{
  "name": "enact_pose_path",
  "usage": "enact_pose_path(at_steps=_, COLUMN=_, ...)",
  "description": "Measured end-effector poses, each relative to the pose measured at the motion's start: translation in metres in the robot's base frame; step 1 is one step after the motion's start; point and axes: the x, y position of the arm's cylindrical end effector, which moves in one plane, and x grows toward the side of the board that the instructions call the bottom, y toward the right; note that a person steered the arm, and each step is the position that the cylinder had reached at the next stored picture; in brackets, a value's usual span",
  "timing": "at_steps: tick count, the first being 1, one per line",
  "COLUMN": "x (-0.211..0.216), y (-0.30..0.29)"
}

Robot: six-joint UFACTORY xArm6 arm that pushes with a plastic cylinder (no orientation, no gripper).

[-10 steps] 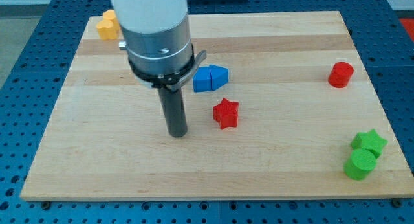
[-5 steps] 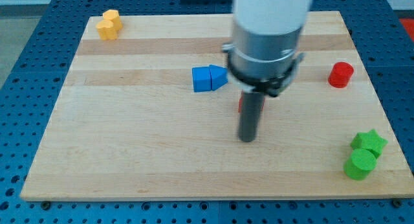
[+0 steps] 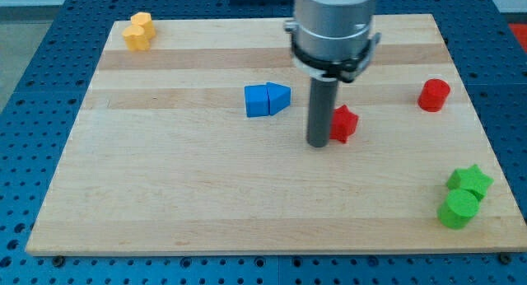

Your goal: Reposition the red star left to the red circle

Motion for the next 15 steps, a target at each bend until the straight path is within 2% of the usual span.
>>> enact_pose_path(at_steps=2, x=-0.004, y=0.038)
enact_pose_path(at_steps=4, x=-0.015, y=-0.027)
enact_pose_path(at_steps=9, x=-0.046, y=0.078)
enact_pose_path(at_steps=11, x=-0.009, y=0.05)
enact_pose_path(at_steps=14, x=-0.009, y=0.083)
enact_pose_path(at_steps=15, x=-0.021, y=0.093)
